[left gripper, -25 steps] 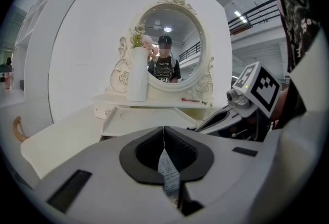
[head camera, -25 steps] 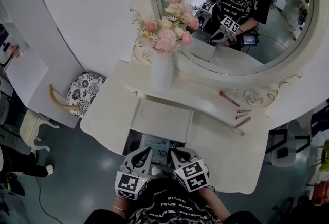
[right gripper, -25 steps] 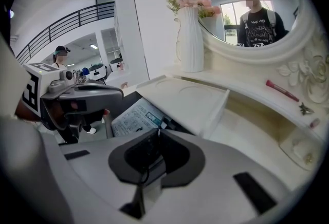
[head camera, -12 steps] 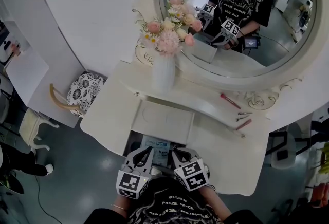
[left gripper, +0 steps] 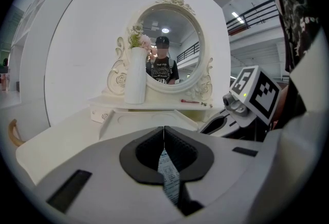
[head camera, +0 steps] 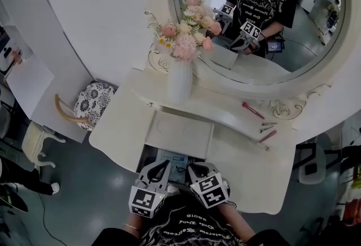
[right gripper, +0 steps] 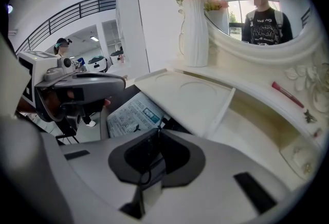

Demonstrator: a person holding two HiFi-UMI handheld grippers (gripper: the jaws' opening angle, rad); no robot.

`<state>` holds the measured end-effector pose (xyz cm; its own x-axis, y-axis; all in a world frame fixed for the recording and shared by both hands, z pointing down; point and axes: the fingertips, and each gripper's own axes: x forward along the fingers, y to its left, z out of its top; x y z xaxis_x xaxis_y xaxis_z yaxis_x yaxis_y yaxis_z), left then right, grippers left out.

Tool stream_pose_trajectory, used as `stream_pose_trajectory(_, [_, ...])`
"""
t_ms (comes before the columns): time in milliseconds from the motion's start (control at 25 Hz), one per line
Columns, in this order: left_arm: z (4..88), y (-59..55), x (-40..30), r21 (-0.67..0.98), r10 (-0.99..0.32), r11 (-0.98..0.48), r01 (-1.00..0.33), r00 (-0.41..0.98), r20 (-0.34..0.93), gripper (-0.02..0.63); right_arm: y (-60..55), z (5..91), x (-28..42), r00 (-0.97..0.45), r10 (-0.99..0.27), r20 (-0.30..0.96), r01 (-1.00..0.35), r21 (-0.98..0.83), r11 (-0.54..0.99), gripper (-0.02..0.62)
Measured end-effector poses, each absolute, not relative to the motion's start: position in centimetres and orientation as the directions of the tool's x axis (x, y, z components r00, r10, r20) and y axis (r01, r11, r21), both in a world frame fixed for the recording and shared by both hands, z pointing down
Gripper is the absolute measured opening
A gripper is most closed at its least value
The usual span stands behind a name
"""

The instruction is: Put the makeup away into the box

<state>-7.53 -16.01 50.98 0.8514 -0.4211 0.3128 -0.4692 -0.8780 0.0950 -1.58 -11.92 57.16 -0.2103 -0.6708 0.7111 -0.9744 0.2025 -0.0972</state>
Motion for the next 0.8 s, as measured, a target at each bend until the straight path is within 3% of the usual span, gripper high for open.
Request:
stream_pose_trajectory(320, [50.96, -16.01, -7.44, 0.097, -0.417, -0.880, -0.465, 0.854, 0.310, 0.015, -12.55, 57.58, -1.59, -0.200, -0.650, 0.733, -0.973, -0.068, 0.222, 0.028])
stream_pose_trajectory(800, [50.85, -15.82, -7.34, 0.089, -0.410, -0.886, -0.455, 0.859, 0.306, 0.017, -12.21, 57.36, -1.89, -0.246, -0.638, 0.730, -0.969, -0.163, 0.186, 0.052])
